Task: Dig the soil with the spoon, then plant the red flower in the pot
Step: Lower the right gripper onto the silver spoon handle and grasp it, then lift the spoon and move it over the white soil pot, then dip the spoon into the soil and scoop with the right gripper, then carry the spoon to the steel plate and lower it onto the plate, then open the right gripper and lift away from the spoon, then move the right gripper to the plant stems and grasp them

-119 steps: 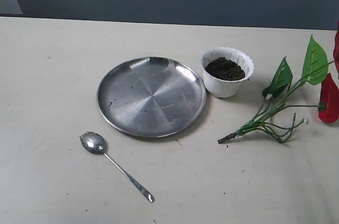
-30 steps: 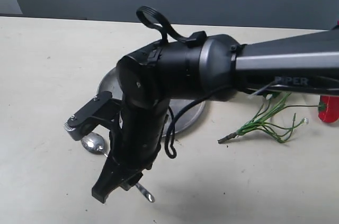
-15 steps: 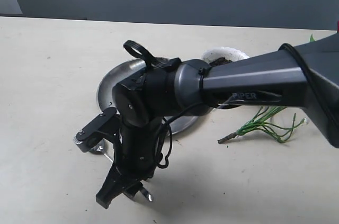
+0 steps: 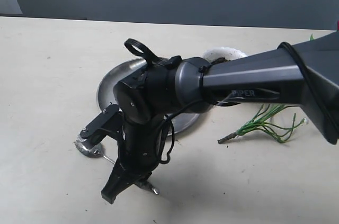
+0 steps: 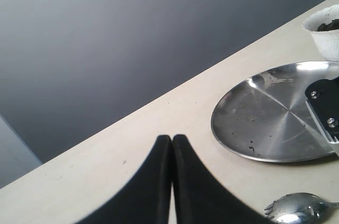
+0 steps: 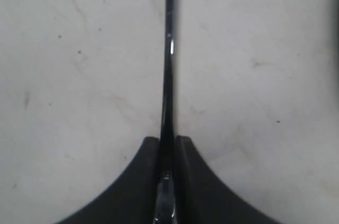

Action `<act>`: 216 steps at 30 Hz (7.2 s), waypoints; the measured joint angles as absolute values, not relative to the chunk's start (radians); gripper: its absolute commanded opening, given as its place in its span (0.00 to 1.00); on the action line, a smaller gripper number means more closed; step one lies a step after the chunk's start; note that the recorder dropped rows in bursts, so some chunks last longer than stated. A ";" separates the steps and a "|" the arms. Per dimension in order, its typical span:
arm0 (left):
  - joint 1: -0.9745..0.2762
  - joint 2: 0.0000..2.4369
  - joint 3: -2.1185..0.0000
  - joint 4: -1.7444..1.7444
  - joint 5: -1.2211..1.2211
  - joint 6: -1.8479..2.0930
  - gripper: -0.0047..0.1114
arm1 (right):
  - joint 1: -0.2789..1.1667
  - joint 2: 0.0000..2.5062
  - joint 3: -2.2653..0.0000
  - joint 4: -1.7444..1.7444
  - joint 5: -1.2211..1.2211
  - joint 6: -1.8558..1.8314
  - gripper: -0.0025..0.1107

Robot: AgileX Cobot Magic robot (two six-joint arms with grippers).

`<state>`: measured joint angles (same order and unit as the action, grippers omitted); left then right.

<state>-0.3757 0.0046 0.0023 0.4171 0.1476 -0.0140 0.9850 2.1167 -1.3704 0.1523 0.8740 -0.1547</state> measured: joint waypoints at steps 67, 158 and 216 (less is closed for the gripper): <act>-0.376 0.005 0.002 0.417 0.148 -0.014 0.05 | 0.465 1.906 -1.404 -0.553 1.124 -0.293 0.02; -0.376 0.005 0.002 0.417 0.148 -0.014 0.05 | 0.620 2.071 -1.404 0.142 0.688 -0.101 0.44; -0.376 0.005 0.002 0.417 0.148 -0.014 0.05 | 0.264 1.534 -0.668 -0.514 0.245 1.252 0.34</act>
